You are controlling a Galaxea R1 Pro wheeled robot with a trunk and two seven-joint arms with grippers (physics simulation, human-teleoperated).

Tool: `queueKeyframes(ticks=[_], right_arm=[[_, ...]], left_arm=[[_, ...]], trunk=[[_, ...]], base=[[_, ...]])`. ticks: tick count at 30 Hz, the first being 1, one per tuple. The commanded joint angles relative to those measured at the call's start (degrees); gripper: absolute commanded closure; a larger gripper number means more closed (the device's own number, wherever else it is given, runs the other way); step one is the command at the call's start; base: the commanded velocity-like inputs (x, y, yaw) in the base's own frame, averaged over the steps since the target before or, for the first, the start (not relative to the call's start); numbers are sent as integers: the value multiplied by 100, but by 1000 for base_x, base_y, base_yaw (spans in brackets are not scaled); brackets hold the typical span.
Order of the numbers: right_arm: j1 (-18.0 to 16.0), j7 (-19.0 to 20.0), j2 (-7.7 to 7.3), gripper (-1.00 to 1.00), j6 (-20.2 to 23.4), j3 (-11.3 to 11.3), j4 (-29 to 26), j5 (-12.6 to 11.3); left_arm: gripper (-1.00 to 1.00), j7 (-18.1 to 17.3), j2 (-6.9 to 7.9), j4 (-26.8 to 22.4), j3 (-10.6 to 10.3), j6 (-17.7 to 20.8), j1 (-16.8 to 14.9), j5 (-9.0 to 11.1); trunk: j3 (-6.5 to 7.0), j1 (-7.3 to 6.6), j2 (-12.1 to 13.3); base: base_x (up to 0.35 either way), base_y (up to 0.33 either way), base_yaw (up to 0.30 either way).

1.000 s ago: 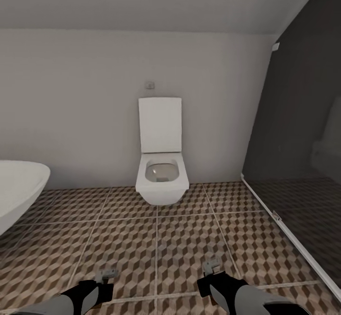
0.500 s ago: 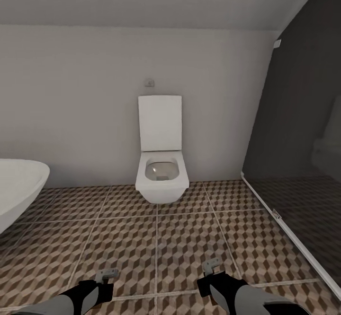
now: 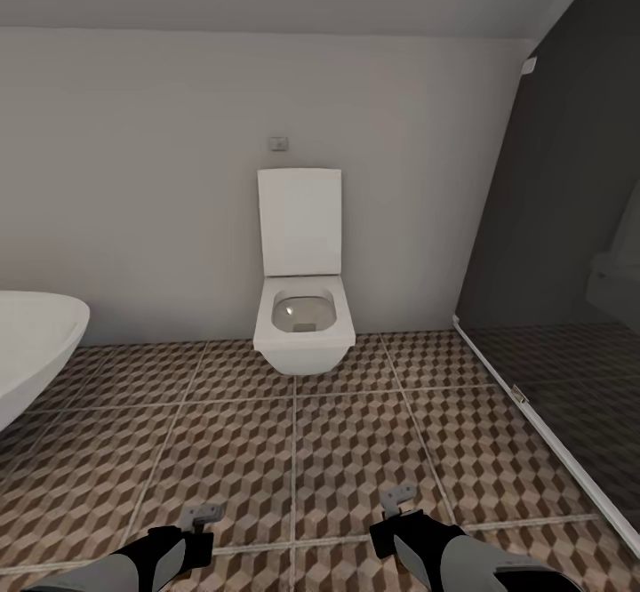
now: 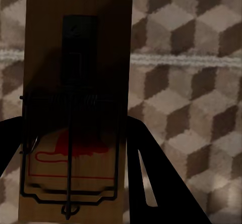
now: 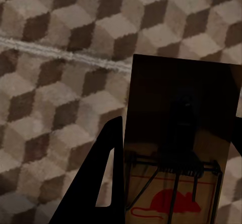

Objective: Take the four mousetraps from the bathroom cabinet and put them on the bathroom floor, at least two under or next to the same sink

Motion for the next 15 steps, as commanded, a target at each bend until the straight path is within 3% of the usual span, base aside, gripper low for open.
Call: queueKeyframes(ticks=[1, 15], right_arm=[[-7, -15, 2, 100, 13, -12, 10, 43], [-7, -182, 20, 100, 13, -37, -68, 48]], left_arm=[[100, -5, 0, -4, -49, 25, -2, 37], [100, 6, -112, -83, -55, -16, -2, -34]], trunk=[[-5, -1, -2], [-5, -1, -2]], base=[[0, 0, 0], [0, 0, 0]])
